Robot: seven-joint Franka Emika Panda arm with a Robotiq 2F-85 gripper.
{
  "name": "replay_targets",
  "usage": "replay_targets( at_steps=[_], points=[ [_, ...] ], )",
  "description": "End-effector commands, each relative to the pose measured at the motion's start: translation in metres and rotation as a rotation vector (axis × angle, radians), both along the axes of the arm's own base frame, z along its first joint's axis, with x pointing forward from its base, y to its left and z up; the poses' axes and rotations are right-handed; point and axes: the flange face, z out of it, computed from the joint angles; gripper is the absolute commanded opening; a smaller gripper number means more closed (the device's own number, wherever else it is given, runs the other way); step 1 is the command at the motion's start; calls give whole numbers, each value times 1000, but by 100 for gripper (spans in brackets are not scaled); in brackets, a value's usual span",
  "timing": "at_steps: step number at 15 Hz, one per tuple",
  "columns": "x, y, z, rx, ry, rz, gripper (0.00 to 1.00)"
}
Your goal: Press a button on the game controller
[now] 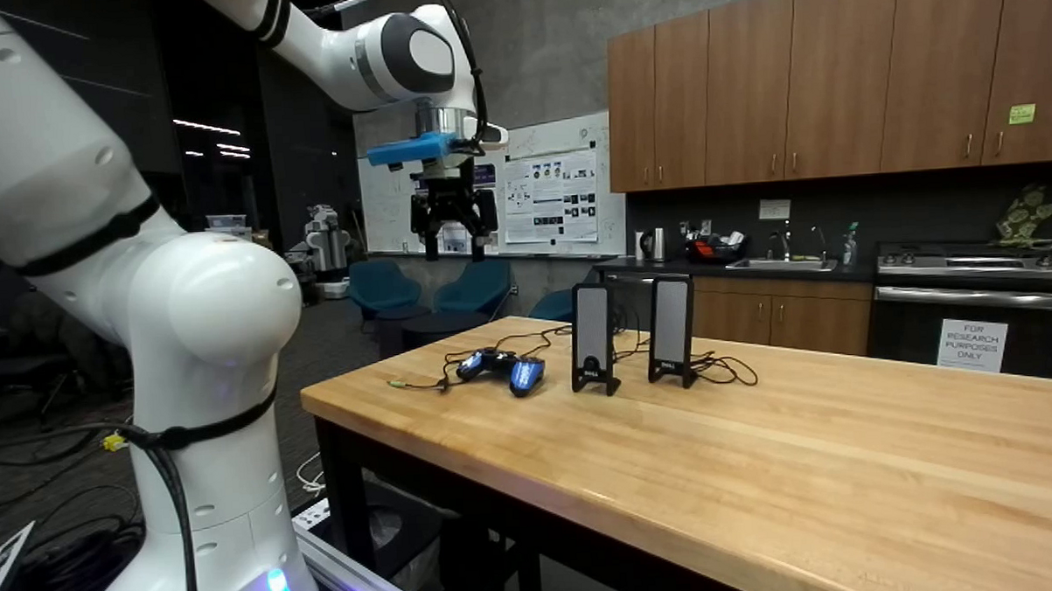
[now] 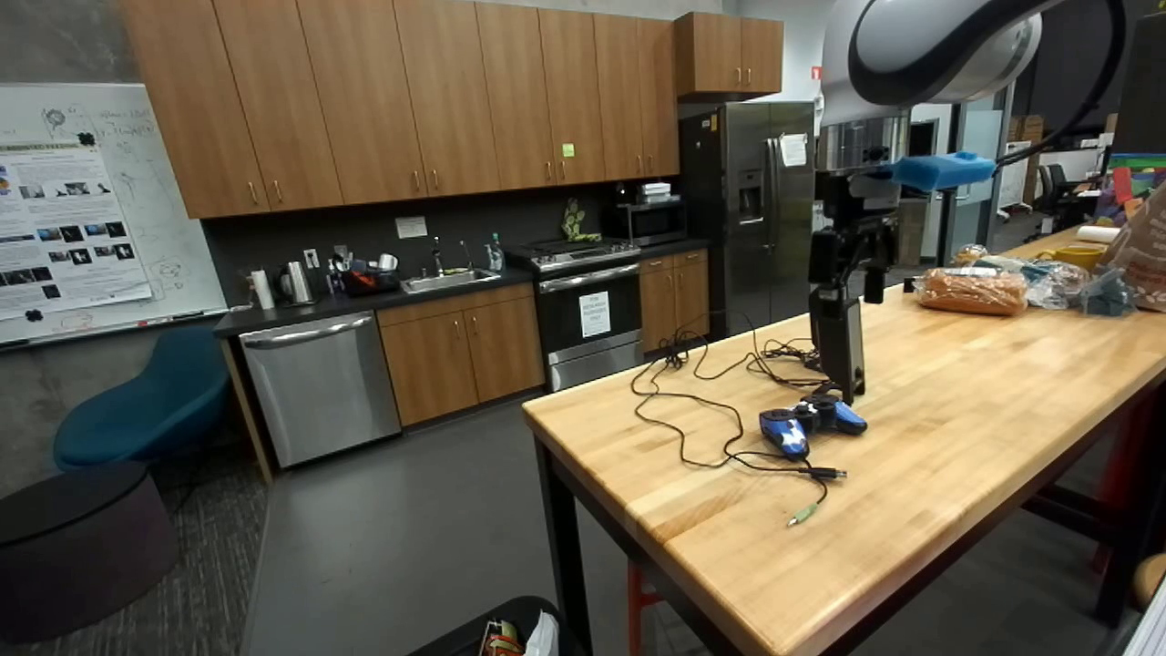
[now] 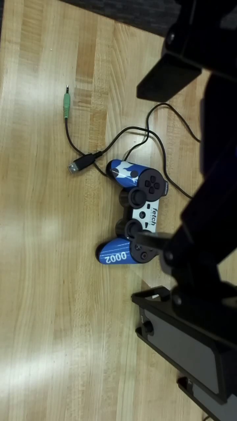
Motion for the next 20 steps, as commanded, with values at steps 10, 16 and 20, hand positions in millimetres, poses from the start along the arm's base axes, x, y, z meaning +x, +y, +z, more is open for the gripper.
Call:
replay_targets(
  at_steps=[10, 16, 20],
  points=[
    [26, -13, -42, -145, -37, -27, 100],
    [30, -1, -62, -90, 13, 19, 73],
    [40, -2, -73, -67, 21, 34, 45]
  ],
)
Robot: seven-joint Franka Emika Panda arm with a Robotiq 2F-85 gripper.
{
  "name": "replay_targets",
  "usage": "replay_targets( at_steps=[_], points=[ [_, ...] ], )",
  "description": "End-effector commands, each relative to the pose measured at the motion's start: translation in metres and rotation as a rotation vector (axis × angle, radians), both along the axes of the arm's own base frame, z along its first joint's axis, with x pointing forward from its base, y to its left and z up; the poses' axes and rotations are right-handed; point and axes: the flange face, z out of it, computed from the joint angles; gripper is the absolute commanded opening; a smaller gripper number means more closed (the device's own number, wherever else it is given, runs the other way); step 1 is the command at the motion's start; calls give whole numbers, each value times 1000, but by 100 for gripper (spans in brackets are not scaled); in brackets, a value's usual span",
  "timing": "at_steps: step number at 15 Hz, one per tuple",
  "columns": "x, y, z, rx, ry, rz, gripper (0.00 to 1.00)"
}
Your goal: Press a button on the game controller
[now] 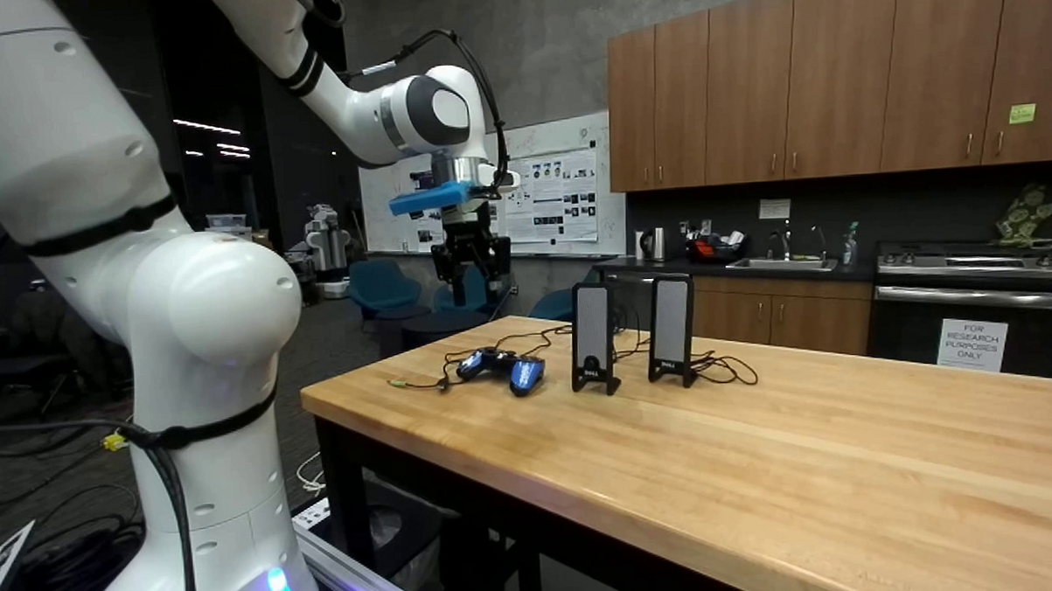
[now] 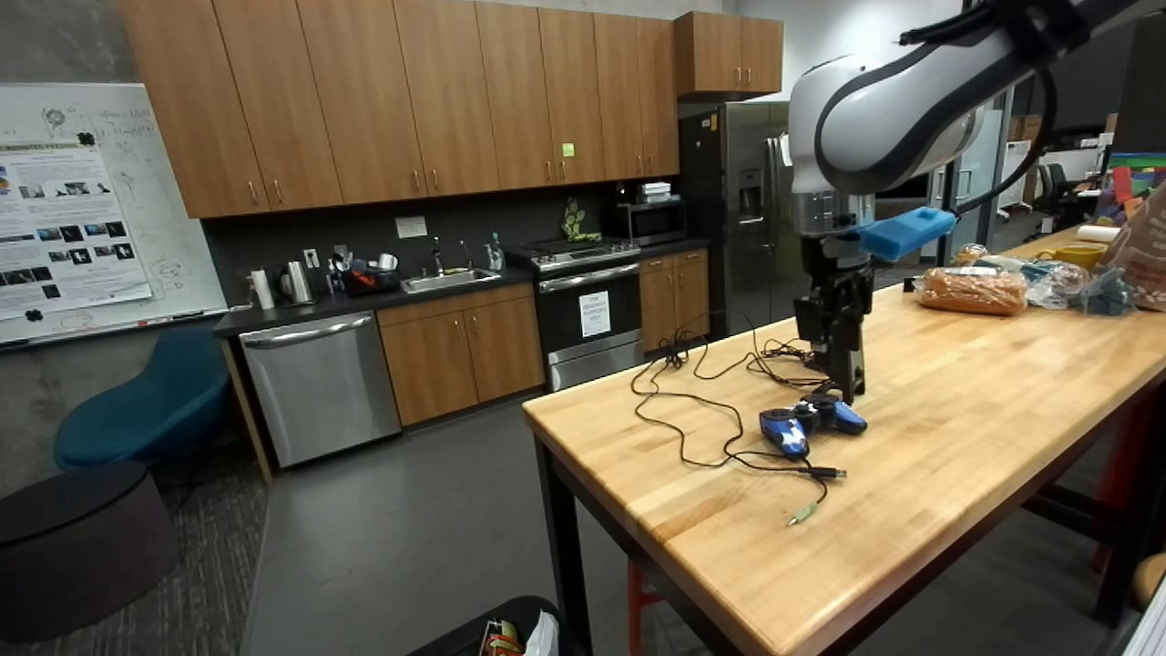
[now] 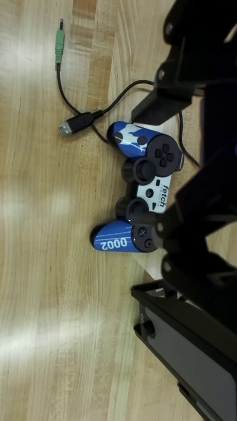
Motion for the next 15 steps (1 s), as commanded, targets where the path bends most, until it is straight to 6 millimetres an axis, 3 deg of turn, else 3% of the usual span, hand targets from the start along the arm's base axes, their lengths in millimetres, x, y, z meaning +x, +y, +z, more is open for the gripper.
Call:
replay_targets(
  at_steps=[1, 6, 15],
  points=[
    [13, -1, -10, 35, -4, 24, 38],
    [28, 5, -20, 64, -20, 57, 1],
    [49, 6, -46, 54, 15, 67, 0]
  ],
)
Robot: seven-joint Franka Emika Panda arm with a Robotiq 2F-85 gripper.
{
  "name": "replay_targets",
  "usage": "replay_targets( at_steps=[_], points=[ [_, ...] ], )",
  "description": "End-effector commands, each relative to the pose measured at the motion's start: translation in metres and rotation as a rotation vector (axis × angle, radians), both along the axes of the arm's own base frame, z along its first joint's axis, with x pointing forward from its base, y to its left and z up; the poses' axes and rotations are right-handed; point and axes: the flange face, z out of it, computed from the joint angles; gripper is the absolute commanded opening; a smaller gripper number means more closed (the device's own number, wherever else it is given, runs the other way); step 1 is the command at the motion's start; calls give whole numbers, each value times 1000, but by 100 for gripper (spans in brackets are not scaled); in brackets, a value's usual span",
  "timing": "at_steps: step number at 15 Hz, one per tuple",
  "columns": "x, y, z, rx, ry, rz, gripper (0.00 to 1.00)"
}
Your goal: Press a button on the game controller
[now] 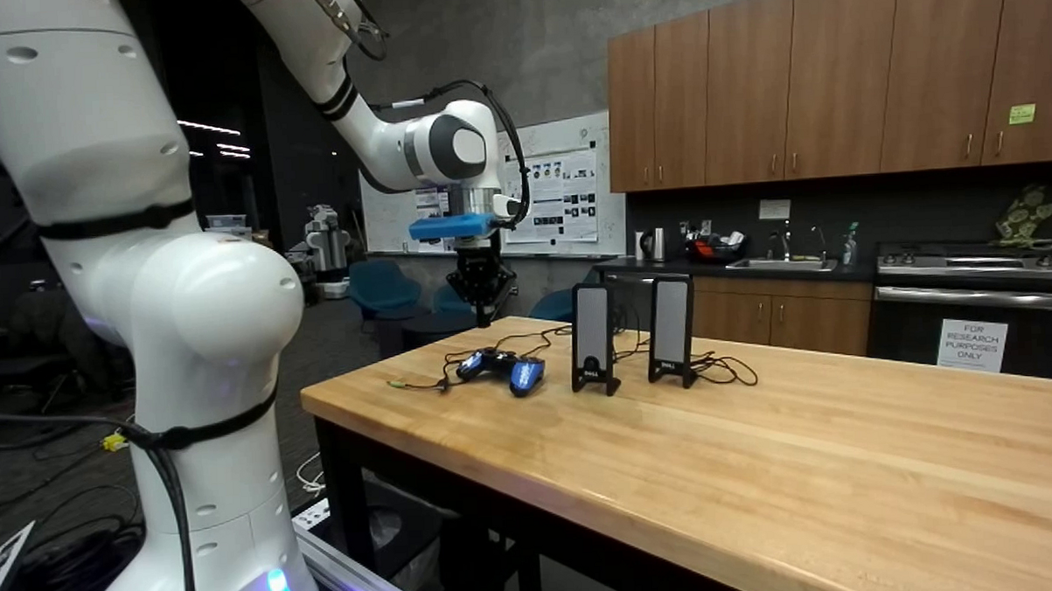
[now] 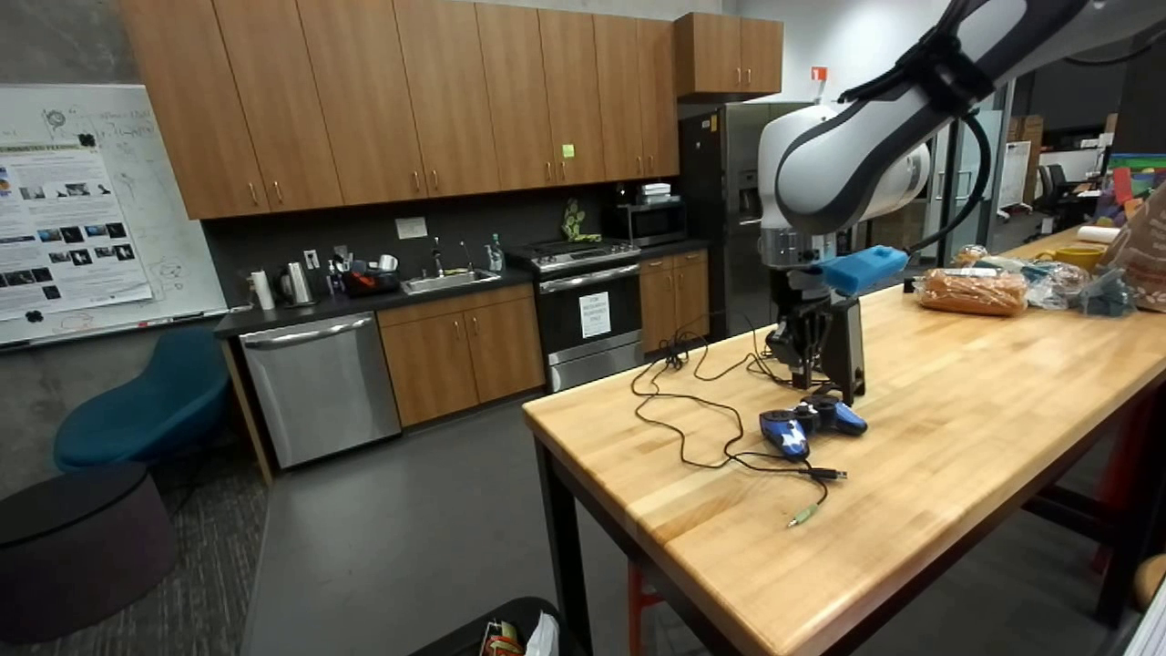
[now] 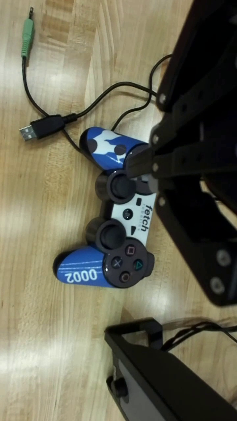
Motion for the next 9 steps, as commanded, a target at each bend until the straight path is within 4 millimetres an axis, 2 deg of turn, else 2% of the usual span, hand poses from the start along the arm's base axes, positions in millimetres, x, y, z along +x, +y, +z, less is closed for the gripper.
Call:
replay_targets(
  at_steps=[1, 9],
  points=[
    [11, -5, -9, 0, 15, 9, 0],
    [21, -21, -22, 5, 49, -16, 0]
  ],
)
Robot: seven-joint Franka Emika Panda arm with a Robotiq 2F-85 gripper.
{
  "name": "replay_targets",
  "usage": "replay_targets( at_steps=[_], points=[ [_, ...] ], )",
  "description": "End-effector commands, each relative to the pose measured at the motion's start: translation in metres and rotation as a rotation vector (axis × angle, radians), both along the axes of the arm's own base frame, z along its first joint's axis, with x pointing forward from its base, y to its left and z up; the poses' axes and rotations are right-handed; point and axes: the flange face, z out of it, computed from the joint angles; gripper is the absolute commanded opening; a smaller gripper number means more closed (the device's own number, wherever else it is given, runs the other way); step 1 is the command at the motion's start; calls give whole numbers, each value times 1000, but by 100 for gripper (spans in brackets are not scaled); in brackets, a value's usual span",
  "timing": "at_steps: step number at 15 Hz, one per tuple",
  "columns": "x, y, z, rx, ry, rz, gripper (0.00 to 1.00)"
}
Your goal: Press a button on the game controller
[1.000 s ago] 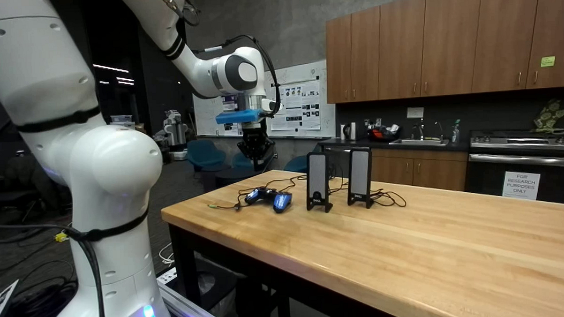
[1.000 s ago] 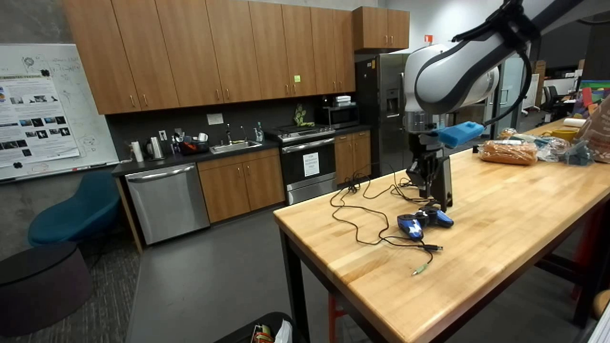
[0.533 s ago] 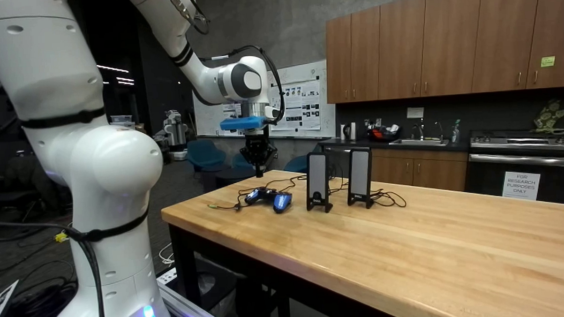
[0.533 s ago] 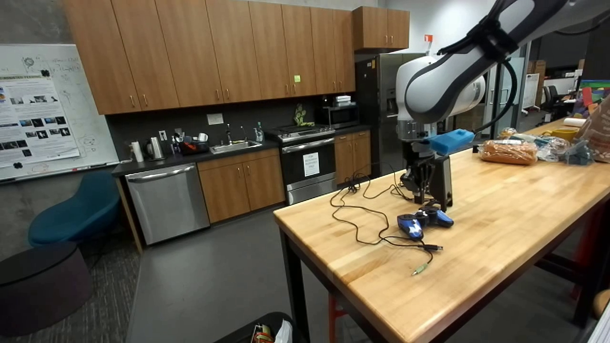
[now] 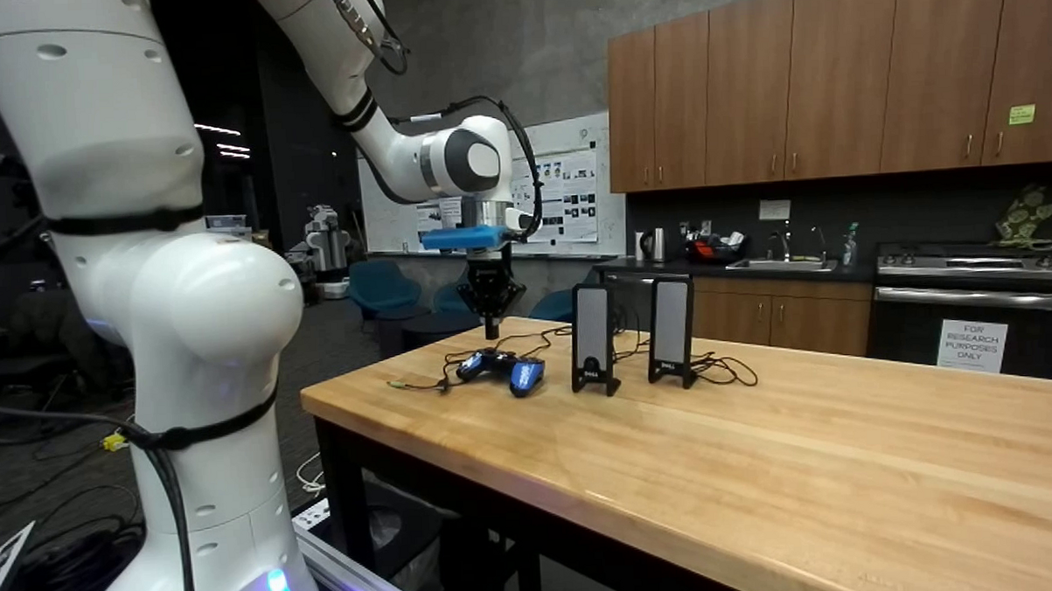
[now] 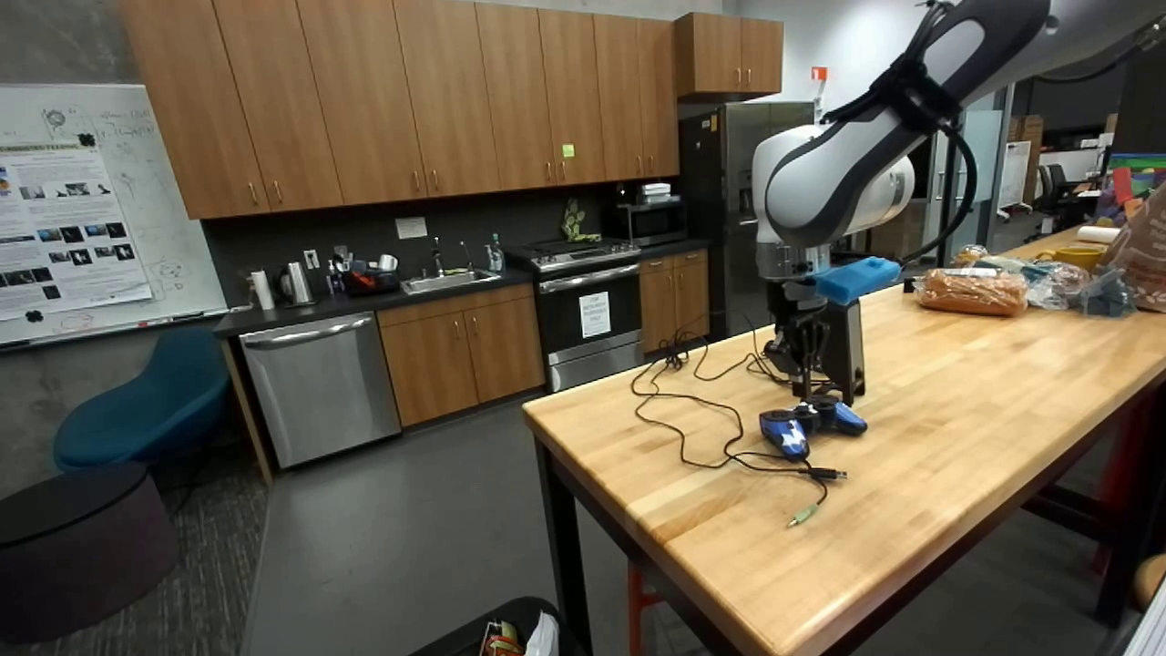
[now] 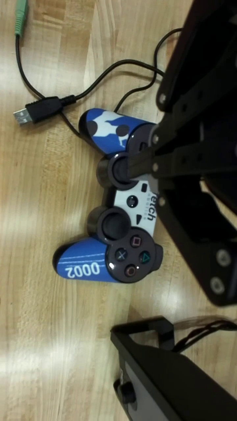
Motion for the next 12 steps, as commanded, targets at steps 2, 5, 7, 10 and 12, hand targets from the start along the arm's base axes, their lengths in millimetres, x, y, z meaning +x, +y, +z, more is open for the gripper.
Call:
replay_targets(
  at_steps=[2, 5, 7, 10, 12],
  points=[
    [9, -13, -7, 5, 16, -2, 0],
    [12, -15, -13, 6, 32, -8, 0],
    [14, -16, -18, 10, 45, -9, 0],
    [16, -15, -25, 10, 61, -9, 0],
    [17, -15, -25, 8, 61, -10, 0]
  ],
)
